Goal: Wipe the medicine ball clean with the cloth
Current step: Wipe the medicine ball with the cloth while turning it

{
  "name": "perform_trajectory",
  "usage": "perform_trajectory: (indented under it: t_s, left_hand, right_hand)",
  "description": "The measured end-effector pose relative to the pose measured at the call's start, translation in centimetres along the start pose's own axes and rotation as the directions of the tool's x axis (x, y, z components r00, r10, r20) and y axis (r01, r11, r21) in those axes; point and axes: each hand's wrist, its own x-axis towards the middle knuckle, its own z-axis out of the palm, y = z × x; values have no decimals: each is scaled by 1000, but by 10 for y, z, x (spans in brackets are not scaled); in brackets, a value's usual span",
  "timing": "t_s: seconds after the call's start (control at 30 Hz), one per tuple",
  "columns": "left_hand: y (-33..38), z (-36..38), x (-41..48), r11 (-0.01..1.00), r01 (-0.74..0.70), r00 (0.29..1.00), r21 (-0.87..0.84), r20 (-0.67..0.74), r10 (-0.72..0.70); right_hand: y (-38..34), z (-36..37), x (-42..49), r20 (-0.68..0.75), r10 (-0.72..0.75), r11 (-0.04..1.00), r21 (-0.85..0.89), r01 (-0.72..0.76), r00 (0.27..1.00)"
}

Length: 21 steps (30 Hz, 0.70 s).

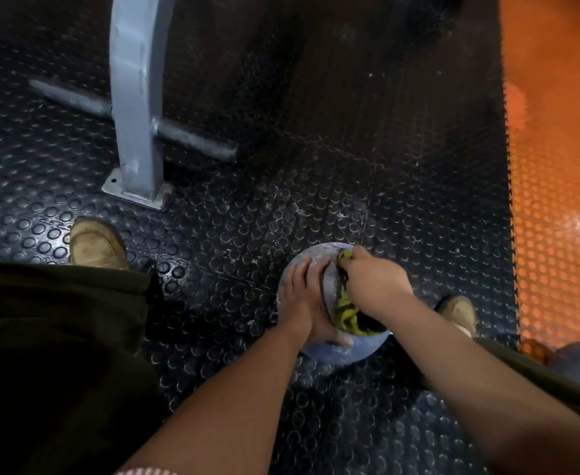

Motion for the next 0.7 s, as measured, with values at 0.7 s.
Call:
perform_trajectory:
  t_s: [0.7]
  left_hand:
    - [-2,-3,9,1000,21,1000,1,-6,-21]
  right_hand:
    - [-14,10,-16,-105,38,990,139,-24,994]
